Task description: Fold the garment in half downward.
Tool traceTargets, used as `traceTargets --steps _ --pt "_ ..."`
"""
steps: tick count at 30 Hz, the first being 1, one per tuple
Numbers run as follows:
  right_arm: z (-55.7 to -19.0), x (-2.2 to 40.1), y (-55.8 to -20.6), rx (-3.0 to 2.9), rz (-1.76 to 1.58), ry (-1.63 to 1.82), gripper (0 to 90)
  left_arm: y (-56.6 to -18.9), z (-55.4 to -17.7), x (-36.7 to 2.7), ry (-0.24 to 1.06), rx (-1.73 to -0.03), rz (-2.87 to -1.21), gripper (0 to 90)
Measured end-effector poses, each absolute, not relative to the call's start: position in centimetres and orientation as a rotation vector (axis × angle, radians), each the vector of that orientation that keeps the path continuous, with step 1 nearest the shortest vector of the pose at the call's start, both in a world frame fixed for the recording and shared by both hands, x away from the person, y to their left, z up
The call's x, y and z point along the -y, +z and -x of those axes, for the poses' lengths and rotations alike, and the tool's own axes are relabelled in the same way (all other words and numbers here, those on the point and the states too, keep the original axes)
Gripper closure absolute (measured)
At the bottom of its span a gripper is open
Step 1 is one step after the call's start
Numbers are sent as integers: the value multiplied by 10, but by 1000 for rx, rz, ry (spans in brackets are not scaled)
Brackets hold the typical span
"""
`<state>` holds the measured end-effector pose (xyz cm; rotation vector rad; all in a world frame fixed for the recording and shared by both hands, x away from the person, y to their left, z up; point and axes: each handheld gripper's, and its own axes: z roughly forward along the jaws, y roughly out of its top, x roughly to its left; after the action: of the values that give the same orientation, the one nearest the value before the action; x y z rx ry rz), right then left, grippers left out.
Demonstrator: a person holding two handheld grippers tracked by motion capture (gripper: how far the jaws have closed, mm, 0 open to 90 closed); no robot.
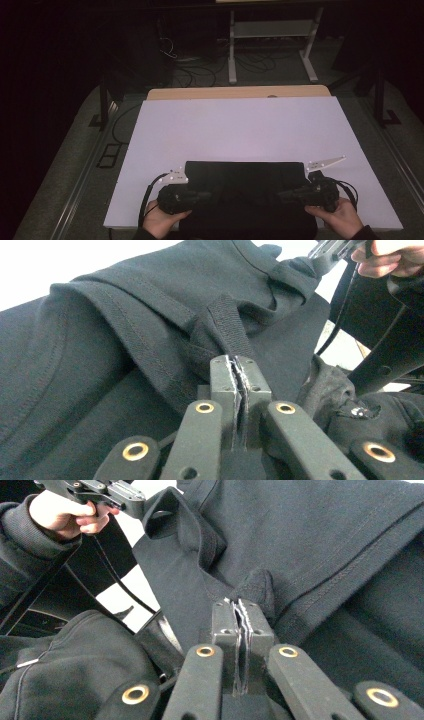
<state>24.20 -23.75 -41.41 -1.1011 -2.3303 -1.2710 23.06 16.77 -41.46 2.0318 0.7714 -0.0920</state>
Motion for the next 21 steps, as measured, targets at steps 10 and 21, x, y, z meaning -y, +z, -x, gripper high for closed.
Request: traceTargets --steps 10,21 --pt "-237 239 -414 2342 1099 -1260 855 -419 -226 -163 -103 -760 -2060 858" --pt "-234 236 -413 2388 1093 -1242 768 -416 -225 -168 -54 -769 -2004 659"
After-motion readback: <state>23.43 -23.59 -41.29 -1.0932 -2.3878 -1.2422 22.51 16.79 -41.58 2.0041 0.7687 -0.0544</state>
